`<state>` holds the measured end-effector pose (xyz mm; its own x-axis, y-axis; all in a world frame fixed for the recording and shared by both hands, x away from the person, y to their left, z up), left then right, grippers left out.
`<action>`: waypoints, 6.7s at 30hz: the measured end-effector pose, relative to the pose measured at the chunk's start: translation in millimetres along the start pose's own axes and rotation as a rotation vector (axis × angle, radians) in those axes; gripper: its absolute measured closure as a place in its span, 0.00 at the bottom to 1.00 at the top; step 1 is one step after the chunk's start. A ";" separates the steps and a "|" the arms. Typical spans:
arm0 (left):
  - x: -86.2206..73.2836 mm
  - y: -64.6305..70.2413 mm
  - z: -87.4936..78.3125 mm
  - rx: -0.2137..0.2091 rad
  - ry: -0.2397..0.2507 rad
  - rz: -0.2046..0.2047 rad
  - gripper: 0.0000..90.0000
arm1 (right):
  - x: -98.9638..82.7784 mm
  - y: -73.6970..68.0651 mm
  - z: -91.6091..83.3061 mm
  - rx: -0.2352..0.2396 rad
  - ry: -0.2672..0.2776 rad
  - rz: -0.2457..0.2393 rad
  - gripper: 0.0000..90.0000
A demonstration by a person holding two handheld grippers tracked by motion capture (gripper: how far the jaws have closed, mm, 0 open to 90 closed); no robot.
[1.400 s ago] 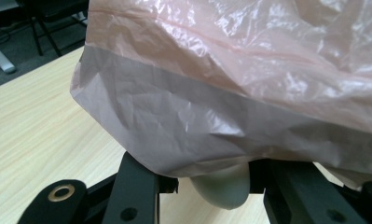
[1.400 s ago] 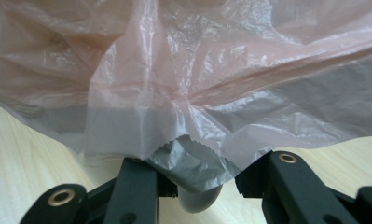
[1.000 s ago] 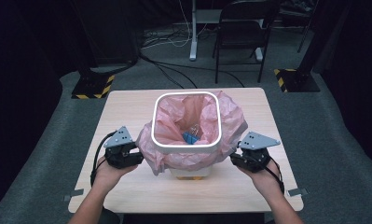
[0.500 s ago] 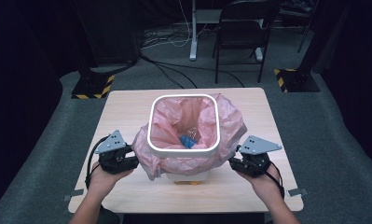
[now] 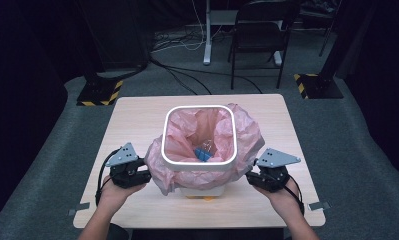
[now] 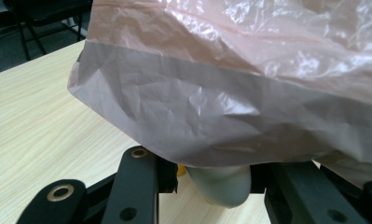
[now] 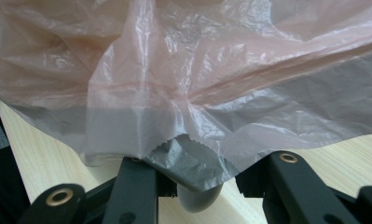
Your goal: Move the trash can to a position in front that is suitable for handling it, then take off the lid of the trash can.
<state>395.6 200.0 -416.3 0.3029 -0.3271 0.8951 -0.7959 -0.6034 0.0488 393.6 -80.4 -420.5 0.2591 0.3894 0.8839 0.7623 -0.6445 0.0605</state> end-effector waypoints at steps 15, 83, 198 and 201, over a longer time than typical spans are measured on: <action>0.7 -1.3 1.5 -0.006 0.008 -0.004 0.71 | -1.2 1.3 0.6 0.045 0.008 0.034 0.67; 11.2 -23.1 -79.5 0.065 0.068 -0.068 0.49 | 14.9 16.9 -76.6 0.071 0.024 0.046 0.53; 148.3 -42.2 51.6 -0.037 -0.087 0.102 0.83 | 113.0 -71.4 -24.3 0.512 -0.009 -0.240 0.82; 148.1 -42.6 52.6 -0.029 -0.101 0.104 0.84 | 113.2 -71.9 -23.9 0.514 -0.016 -0.246 0.83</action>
<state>501.9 139.0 -309.1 0.2683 -0.4589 0.8470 -0.8402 -0.5416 -0.0273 353.9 -5.7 -313.7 0.0434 0.4995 0.8652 0.9909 -0.1318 0.0264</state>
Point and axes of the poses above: each handheld gripper's, and its own axes: z roughly forward along the jaws, x roughly out of its top, y roughly to its right, the point moved 9 cm from there along z, roughly forward along the jaws, and after that the axes turned 2 degrees about x, right-handed, at the moved point
